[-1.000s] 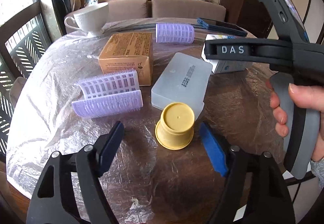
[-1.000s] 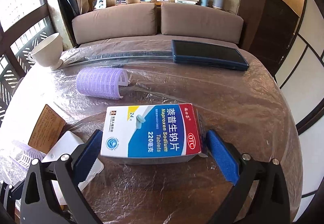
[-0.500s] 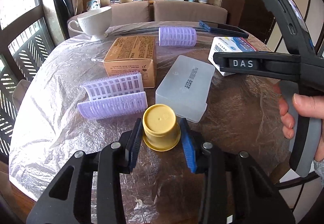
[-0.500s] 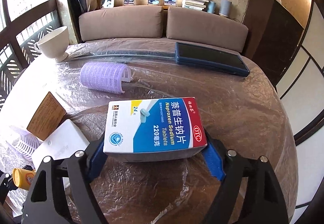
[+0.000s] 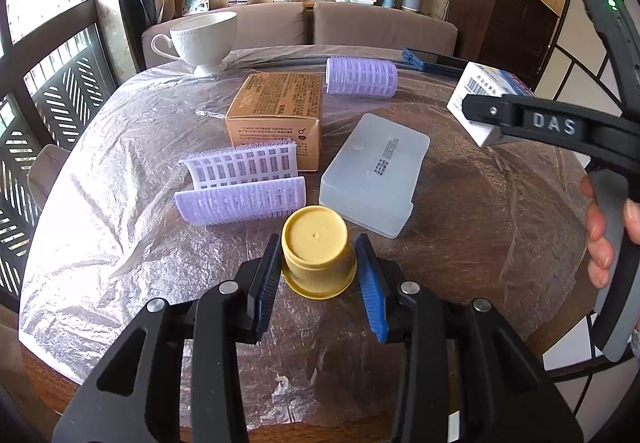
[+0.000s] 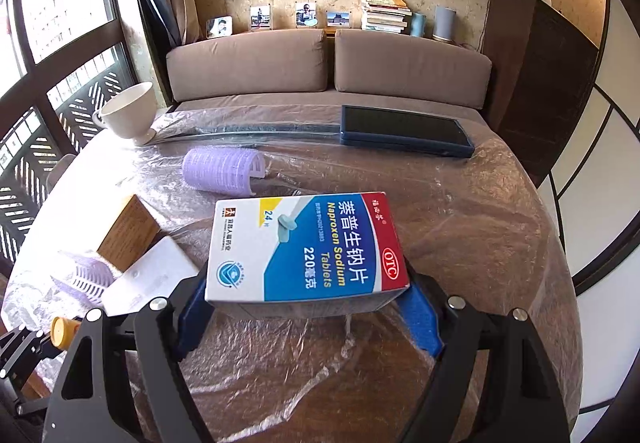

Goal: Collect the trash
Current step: 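Carry the yellow cup with the left tool while the right tool carries the Naproxen box over the bin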

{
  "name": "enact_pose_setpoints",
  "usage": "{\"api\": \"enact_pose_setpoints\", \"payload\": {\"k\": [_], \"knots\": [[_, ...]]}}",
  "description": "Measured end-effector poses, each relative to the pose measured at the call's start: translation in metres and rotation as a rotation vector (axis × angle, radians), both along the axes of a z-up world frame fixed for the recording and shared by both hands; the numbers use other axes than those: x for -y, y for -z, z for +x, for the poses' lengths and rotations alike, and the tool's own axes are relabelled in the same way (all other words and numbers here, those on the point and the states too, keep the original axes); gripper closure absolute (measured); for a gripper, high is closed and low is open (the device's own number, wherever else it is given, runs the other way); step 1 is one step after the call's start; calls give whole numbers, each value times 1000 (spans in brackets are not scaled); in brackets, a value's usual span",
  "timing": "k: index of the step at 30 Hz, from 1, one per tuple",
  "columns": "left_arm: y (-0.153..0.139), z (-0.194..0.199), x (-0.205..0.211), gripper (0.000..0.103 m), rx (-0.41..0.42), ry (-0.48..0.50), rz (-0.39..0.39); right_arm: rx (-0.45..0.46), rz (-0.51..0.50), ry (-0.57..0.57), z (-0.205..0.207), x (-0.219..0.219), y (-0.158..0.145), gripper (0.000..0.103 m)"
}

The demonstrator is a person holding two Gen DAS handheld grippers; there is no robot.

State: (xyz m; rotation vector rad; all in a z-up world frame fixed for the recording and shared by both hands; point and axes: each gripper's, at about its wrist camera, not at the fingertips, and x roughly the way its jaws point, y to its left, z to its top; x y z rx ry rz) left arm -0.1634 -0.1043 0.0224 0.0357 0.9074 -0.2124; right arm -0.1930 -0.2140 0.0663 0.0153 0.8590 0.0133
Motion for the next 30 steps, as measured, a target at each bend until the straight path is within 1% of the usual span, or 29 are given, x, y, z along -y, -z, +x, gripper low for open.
{"api": "enact_pose_setpoints", "payload": {"k": [4, 10, 16, 30], "knots": [[0, -1, -2, 64, -4, -5, 0, -11, 10, -20, -15, -1, 0, 24], [-2, -3, -5, 64, -11, -13, -13, -43, 57, -22, -37, 5, 3, 24], [-4, -7, -8, 64, -19, -30, -32, -57, 68, -32, -59, 6, 3, 24], [-9, -22, -7, 64, -16, -21, -45, -77, 111, -39, -89, 6, 3, 24]]}}
